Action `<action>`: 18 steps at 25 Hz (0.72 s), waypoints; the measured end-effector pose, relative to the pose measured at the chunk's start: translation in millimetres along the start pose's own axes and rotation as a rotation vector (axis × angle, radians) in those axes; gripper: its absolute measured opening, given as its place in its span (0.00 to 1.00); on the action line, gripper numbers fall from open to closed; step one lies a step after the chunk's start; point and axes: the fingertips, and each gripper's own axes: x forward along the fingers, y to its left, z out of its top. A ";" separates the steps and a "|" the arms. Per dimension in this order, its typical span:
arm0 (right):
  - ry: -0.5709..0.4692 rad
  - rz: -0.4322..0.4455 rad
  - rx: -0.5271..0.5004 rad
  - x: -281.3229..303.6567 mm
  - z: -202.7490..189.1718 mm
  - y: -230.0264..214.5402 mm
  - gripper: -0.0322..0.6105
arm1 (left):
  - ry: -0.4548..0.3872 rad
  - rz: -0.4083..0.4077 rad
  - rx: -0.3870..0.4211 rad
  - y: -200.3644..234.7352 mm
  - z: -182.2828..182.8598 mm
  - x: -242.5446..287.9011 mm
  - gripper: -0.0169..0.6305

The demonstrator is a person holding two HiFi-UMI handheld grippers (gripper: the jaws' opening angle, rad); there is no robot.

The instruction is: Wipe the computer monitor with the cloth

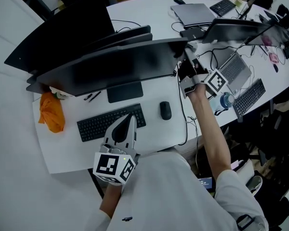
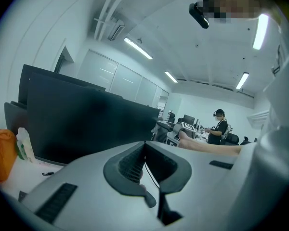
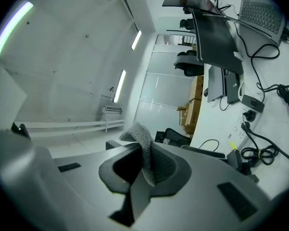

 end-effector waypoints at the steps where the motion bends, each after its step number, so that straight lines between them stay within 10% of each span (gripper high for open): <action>1: 0.002 0.012 -0.006 2.4 2.7 6.9 0.11 | -0.002 -0.002 0.001 -0.5 1.0 -0.4 0.05; 18: 0.048 0.190 -0.204 21.2 20.5 138.7 0.11 | -0.062 -0.051 0.025 -5.4 19.7 -3.7 0.05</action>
